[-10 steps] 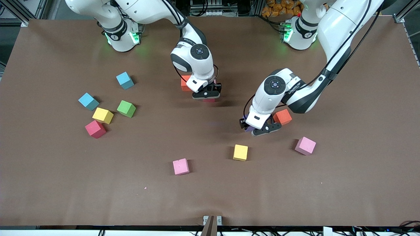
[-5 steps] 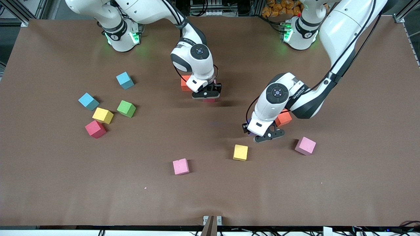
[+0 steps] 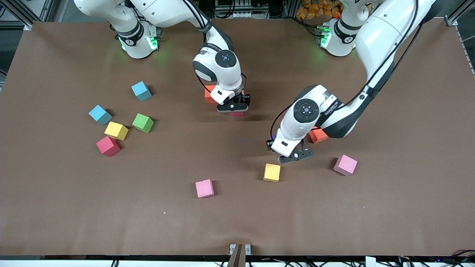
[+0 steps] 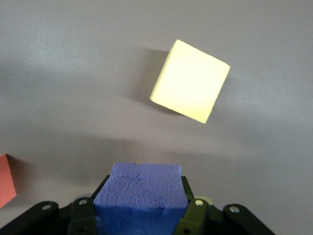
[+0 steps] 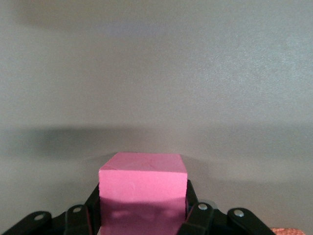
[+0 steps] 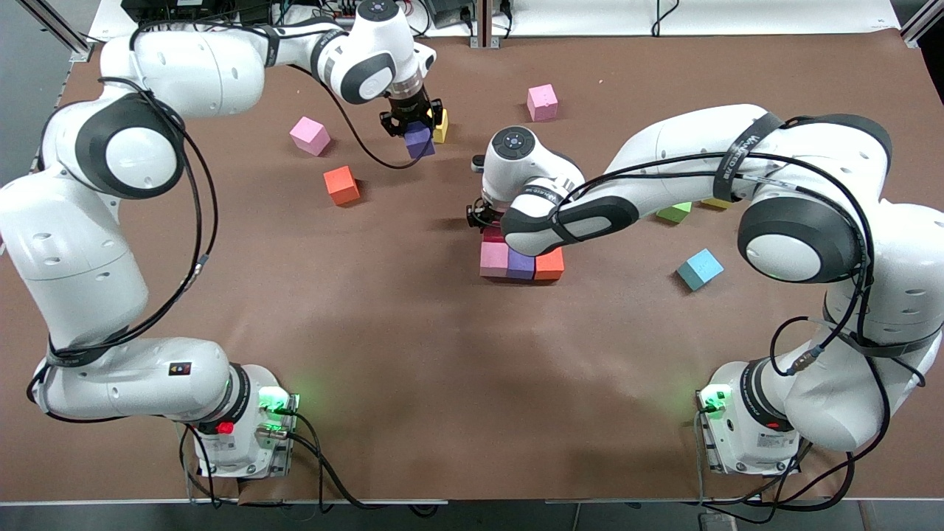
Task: Form number 2 with 11 blocks
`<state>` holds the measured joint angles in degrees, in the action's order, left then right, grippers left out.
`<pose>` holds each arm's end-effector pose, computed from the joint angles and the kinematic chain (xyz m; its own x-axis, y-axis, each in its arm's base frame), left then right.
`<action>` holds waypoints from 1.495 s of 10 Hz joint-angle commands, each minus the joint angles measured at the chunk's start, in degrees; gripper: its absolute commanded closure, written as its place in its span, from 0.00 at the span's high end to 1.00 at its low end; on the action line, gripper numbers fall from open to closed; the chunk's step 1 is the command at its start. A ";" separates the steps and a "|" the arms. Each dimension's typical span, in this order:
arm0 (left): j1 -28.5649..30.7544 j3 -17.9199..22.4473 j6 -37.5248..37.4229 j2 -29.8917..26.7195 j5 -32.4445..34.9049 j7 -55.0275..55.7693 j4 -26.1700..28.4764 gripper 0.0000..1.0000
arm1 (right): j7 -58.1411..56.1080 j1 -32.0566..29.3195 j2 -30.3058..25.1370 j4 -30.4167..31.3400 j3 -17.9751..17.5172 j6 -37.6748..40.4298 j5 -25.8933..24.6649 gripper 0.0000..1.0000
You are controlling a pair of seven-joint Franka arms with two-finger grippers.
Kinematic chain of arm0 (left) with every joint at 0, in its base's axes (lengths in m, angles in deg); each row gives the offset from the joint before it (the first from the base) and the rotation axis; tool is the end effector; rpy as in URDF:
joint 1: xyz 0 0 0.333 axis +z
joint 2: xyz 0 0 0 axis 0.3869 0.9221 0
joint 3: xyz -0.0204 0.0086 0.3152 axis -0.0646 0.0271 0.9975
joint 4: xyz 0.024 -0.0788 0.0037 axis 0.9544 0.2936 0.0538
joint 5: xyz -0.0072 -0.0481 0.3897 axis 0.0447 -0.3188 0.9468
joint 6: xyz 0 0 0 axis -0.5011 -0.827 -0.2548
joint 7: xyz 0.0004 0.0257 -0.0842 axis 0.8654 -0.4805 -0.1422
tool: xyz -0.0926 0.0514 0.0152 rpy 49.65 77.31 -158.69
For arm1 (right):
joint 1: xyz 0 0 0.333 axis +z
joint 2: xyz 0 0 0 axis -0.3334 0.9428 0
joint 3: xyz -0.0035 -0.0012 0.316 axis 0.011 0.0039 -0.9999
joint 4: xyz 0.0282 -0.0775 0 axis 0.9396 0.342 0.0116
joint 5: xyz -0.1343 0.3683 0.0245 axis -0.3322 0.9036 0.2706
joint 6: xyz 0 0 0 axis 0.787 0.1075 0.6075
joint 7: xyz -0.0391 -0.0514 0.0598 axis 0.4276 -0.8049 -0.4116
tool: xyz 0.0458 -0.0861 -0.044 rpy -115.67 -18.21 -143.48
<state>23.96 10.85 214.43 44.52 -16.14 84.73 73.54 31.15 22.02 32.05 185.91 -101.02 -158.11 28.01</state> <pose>0.5830 -0.3605 0.2738 0.9729 0.2308 -0.0112 0.2310 -0.9700 0.0761 0.3794 0.5006 0.2084 0.9988 0.0046 0.0485 0.0079 -0.9977 -0.0674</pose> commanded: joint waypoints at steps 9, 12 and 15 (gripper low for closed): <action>-3.74 2.62 -2.02 2.12 -1.79 -1.27 -4.02 0.26 | -2.58 -4.55 -15.28 3.69 -0.32 9.45 -0.92 1.00; -10.49 6.20 -3.60 4.58 -1.96 -0.75 -9.03 0.26 | -15.95 -16.76 -24.69 9.32 -3.22 11.02 2.24 1.00; -21.02 13.76 -3.60 7.13 -4.32 -0.83 -14.39 0.26 | -32.36 -28.18 -26.55 9.33 -3.30 14.46 2.34 1.00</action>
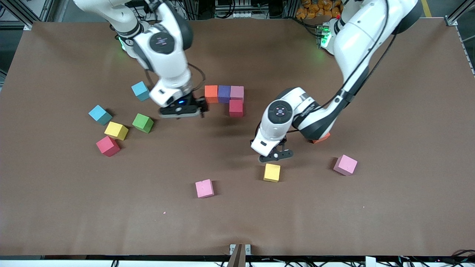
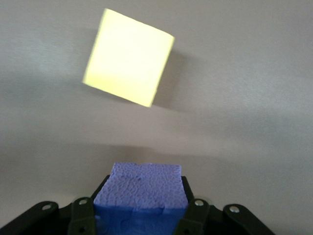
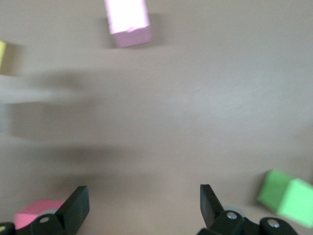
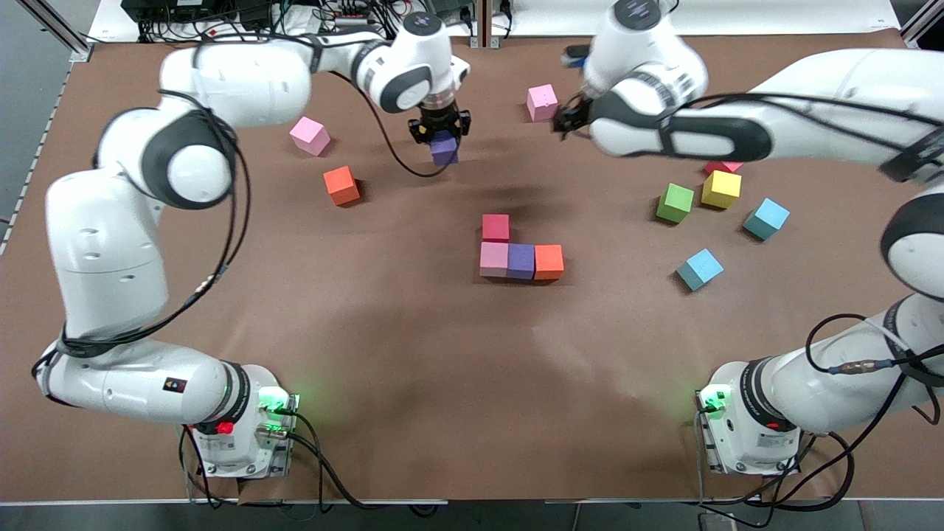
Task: Form number 2 with 11 blocks
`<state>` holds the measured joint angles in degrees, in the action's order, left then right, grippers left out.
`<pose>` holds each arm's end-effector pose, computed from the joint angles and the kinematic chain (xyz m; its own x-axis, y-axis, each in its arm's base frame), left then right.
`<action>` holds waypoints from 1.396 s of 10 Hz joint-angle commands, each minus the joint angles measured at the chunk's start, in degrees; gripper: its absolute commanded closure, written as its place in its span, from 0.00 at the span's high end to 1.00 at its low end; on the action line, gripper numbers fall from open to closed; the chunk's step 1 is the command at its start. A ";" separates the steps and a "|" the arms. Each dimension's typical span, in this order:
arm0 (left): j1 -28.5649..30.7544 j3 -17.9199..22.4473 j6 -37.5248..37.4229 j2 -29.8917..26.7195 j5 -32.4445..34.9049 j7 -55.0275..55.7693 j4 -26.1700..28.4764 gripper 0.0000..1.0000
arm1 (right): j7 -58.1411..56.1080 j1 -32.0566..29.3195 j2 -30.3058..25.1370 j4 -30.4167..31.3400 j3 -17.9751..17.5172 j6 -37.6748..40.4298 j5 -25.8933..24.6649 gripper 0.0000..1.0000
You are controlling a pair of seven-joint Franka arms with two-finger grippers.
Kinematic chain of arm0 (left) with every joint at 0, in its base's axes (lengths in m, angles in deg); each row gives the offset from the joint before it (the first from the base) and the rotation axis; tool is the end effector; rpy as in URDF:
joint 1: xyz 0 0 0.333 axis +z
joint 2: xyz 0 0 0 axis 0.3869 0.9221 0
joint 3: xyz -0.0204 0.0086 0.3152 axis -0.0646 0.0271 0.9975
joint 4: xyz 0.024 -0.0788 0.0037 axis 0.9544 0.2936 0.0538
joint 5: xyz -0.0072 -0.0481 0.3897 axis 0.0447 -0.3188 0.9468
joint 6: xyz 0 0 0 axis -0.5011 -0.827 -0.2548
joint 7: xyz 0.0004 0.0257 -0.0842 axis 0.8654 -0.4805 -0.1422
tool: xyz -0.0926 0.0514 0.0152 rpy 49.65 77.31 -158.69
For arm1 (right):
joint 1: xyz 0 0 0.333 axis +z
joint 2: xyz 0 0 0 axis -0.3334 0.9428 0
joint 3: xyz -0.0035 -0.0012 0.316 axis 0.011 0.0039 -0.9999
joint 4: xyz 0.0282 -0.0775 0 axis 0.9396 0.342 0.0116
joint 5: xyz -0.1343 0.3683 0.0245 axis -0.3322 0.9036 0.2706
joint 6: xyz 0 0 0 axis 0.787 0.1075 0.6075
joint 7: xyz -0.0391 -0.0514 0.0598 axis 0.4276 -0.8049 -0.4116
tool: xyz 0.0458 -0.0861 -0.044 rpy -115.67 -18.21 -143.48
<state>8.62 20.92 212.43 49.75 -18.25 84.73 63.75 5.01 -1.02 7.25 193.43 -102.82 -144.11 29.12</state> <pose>0.5739 -0.4310 0.2448 0.9840 0.1779 0.0079 0.1776 -0.9837 0.0296 0.4945 0.3005 0.3868 0.9841 0.0768 0.1602 0.0743 -0.9970 0.0216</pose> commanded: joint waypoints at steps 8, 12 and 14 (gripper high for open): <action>-17.76 7.40 -1.78 4.01 -2.84 -1.36 -5.84 0.27 | -34.64 -21.69 4.31 -0.22 -2.03 -0.33 1.23 1.00; -18.46 7.40 -1.69 4.98 -3.01 -1.01 -5.75 0.29 | -44.55 -24.07 8.08 -1.18 -2.04 -1.56 1.05 1.00; -18.73 7.40 -1.69 5.67 -3.45 -0.75 -5.66 0.29 | -50.26 -24.86 9.50 -2.33 -2.04 -1.48 1.23 1.00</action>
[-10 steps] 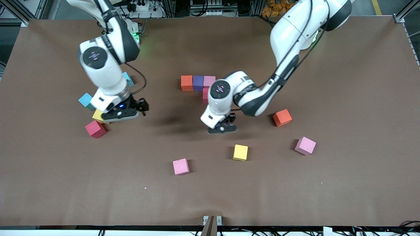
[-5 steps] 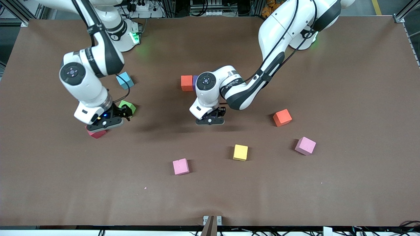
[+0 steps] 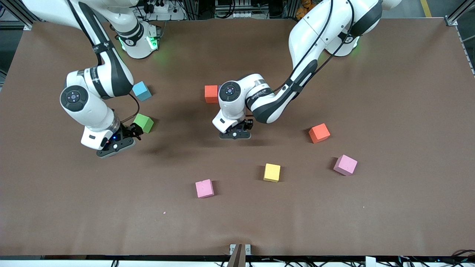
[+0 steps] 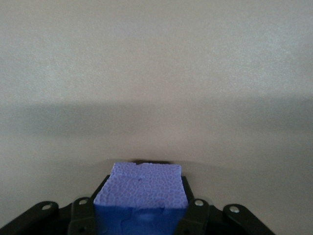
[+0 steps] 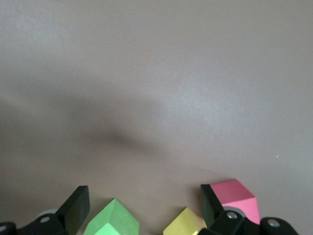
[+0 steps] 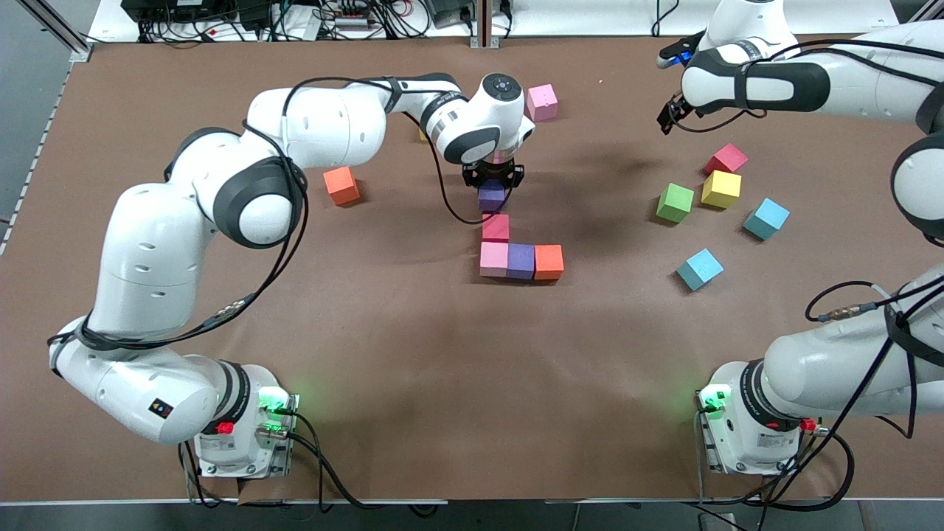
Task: Form number 2 with 11 blocks
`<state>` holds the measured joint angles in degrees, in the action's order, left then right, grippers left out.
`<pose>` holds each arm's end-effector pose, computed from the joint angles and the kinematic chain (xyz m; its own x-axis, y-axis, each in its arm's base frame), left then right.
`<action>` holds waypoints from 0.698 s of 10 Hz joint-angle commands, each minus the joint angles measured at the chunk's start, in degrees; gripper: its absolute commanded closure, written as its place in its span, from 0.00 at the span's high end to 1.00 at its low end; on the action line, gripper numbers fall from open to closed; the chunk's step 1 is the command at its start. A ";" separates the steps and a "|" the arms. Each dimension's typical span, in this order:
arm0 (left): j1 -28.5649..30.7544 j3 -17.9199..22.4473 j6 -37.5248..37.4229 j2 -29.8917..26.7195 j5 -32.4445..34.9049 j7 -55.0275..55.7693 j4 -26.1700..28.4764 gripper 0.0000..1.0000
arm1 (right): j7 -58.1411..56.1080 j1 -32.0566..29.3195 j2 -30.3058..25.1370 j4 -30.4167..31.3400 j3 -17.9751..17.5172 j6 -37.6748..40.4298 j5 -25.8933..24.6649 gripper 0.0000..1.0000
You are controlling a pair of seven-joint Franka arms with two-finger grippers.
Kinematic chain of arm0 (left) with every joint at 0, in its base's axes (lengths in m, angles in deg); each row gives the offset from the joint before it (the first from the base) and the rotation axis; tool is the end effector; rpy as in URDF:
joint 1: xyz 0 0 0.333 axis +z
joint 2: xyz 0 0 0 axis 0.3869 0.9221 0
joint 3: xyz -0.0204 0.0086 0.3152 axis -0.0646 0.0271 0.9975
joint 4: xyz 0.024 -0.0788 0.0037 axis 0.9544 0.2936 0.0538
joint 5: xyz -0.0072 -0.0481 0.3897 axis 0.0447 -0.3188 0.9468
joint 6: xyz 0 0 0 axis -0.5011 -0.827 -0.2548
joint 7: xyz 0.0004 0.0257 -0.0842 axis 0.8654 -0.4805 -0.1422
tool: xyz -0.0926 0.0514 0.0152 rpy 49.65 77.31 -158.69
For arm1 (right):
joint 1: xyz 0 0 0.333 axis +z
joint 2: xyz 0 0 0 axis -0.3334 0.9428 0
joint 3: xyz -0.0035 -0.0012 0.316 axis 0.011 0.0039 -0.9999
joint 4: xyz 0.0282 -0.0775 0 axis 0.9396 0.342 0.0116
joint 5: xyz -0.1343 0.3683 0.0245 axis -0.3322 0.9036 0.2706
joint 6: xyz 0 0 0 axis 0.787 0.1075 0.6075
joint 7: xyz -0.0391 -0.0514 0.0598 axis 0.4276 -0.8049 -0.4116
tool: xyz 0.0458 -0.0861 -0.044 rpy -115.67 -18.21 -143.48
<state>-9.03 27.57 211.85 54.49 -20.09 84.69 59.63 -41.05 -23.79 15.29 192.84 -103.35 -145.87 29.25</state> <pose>0.4765 -0.5451 0.1966 0.9999 -0.0104 -0.0053 -0.0106 -0.9994 -0.0322 0.5797 0.0920 0.3148 0.8799 0.4747 0.0183 0.4729 -0.8789 0.0630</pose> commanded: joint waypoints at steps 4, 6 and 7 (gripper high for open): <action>-2.74 0.75 -1.11 2.42 -1.70 -0.27 -1.55 0.29 | -12.58 -5.16 1.29 3.61 -5.27 1.61 1.71 1.00; -3.01 0.75 -1.11 2.52 -1.52 0.17 -1.55 0.29 | -14.76 -5.70 0.15 6.16 -7.82 1.78 2.68 1.00; -3.01 0.75 -1.11 2.35 -1.44 0.25 -1.37 0.30 | -16.00 -6.22 -0.47 7.83 -9.66 1.52 2.76 1.00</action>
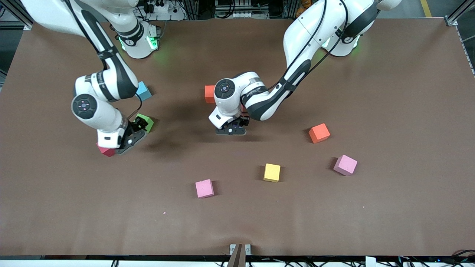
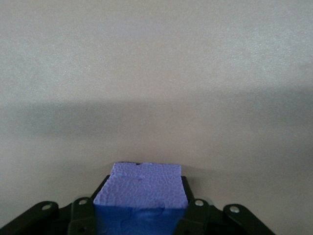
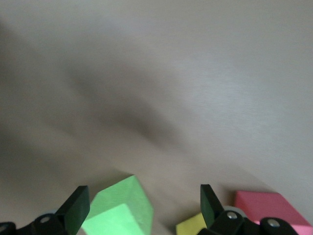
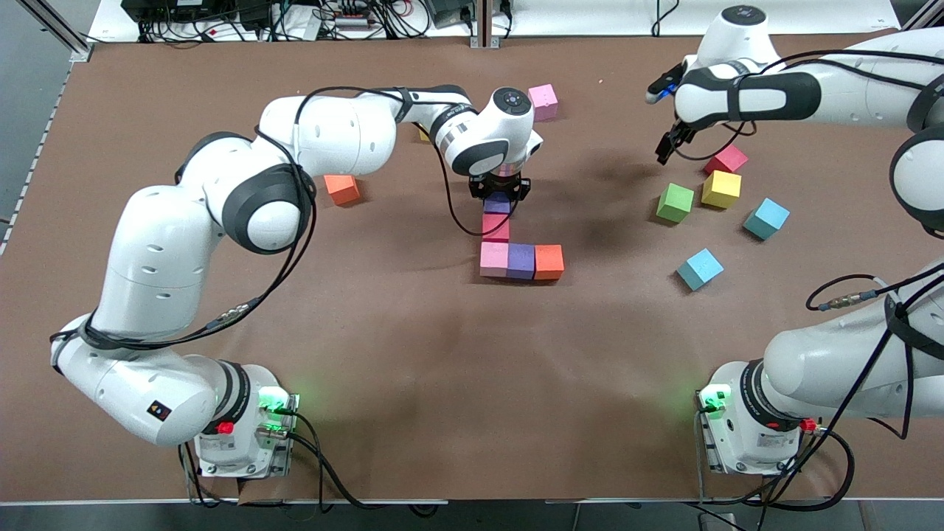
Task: Form number 2 with 11 blocks
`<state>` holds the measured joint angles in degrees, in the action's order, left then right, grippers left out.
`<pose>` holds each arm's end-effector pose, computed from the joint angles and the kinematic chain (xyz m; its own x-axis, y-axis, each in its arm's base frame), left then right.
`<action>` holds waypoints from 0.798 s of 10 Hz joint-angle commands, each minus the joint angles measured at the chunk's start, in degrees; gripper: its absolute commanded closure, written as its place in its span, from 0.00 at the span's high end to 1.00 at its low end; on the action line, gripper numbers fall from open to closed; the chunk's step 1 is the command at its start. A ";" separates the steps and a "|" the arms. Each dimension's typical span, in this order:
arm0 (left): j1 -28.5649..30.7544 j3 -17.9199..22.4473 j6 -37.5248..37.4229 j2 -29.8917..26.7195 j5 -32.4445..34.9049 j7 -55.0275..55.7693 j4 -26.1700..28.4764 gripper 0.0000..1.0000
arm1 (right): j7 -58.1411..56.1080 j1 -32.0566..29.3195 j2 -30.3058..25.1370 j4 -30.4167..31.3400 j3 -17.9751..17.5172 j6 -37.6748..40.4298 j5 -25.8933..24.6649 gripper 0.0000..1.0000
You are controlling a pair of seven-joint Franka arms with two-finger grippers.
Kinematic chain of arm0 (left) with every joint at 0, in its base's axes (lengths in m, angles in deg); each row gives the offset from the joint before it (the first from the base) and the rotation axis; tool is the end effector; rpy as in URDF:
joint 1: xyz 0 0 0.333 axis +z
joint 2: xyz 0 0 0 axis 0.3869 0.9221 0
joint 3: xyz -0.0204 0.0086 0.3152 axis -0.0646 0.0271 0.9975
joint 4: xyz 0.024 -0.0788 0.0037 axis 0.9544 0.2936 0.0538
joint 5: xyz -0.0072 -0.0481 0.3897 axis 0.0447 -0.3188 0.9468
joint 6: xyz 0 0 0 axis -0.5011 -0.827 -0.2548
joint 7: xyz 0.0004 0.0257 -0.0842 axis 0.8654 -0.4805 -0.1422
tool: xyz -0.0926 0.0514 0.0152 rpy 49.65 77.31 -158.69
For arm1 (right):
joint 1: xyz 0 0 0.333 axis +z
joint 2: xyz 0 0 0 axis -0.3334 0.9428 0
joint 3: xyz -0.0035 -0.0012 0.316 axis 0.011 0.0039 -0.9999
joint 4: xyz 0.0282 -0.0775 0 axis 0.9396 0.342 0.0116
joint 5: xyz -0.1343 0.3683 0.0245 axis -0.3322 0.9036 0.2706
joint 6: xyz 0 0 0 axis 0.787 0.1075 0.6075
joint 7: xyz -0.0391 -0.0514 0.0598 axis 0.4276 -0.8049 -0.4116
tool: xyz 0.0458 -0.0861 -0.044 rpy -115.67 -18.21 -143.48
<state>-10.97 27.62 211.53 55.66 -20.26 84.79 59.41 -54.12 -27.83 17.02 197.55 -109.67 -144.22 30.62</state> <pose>0.4565 -0.5590 0.1834 0.9989 -0.0388 -0.0246 -0.0398 -0.9982 -0.0445 0.5449 0.1109 0.2669 0.7283 0.6803 -0.0819 0.6790 -0.7326 -0.0475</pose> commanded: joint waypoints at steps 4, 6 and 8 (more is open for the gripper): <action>-1.07 0.53 -0.79 0.65 -1.26 0.16 0.16 0.33 | -15.74 -5.97 -5.45 9.80 -5.38 -1.19 1.40 1.00; -0.98 0.35 -0.88 0.56 -1.26 0.07 0.52 0.36 | -19.53 -5.97 -5.90 12.96 -5.38 -4.16 1.40 1.00; -0.98 0.26 -2.36 0.21 -1.26 0.07 0.69 0.75 | -20.60 -5.80 -5.72 15.69 -5.29 -8.39 1.40 1.00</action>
<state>-11.22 27.56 211.06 55.64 -20.27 84.79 59.43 -72.47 -32.56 13.49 209.79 -113.84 -150.07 30.78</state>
